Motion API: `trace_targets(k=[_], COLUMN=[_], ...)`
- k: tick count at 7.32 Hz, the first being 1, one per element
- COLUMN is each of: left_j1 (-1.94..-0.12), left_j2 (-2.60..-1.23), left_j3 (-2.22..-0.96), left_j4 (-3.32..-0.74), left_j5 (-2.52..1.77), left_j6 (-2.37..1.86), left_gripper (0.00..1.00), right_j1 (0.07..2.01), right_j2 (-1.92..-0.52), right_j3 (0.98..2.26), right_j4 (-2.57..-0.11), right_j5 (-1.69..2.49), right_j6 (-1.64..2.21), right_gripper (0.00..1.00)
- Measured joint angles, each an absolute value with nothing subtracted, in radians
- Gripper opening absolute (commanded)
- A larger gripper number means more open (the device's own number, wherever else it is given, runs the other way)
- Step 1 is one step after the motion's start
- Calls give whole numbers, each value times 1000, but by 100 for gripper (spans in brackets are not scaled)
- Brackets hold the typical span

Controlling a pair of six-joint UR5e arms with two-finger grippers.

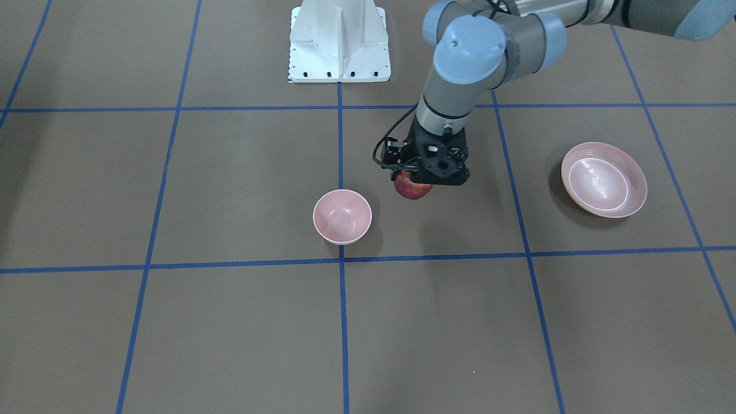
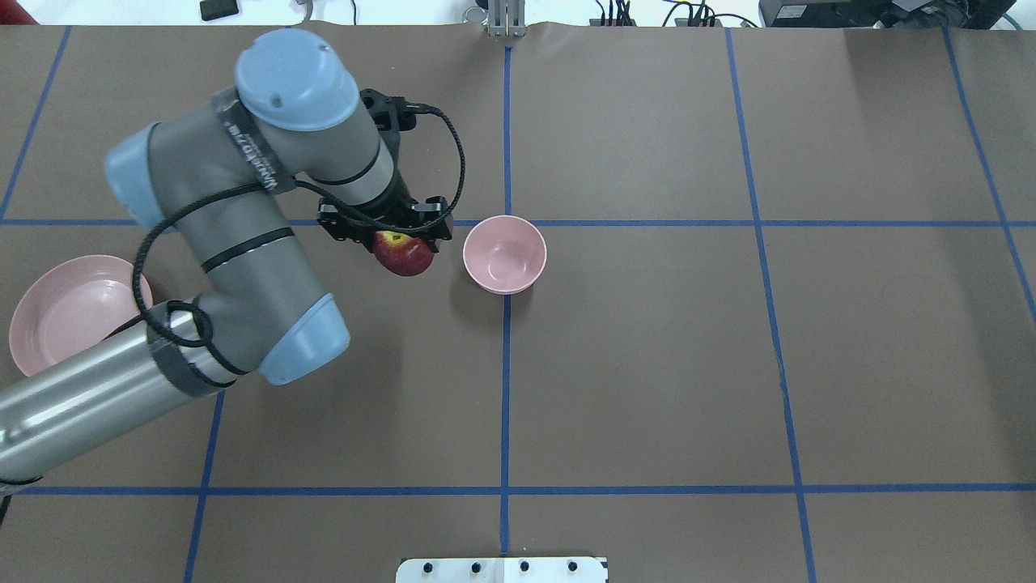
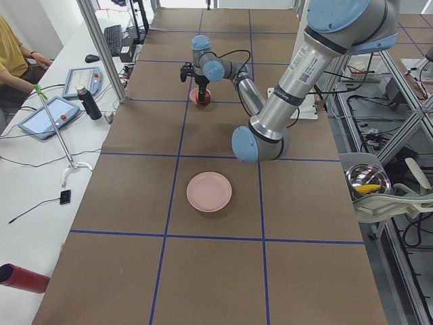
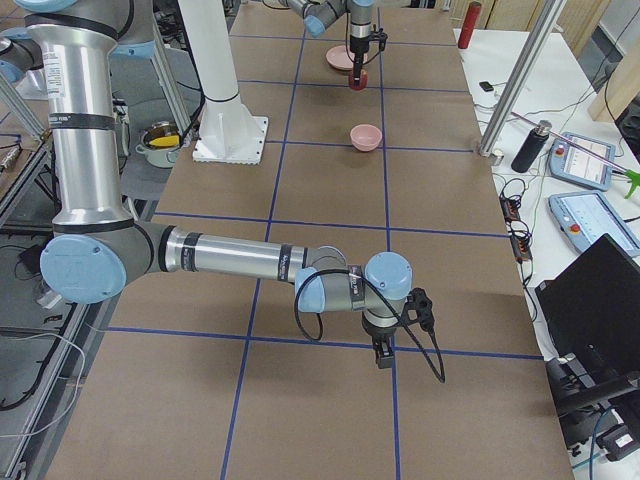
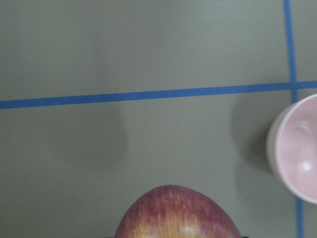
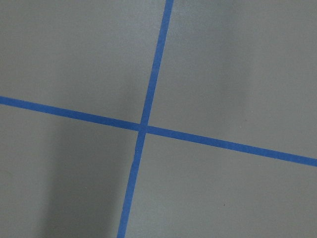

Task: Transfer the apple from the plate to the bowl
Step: 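Lift the red apple with the left gripper and carry it over the pink bowl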

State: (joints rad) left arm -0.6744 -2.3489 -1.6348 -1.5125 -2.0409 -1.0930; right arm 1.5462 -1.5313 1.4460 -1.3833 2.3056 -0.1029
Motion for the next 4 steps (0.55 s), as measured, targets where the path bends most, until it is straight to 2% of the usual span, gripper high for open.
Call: trace_targets(k=[2,4], left_j1=[-611,-572], left_j2=[-2500,-2538], left_j3=[-1474,-1371], left_j4=[-1524,-1610], left_j5=[-1991,-1944], left_j6=[-1179,-1210], left_gripper=[28,28], right_j1=[1546,1546], right_j2=[-1533,-1533], right_j3=[1446,1446], right_j4=[-1383,-1384], right_j5=[2306,2306], right_j6=[-101,-100], right_gripper=[100,100])
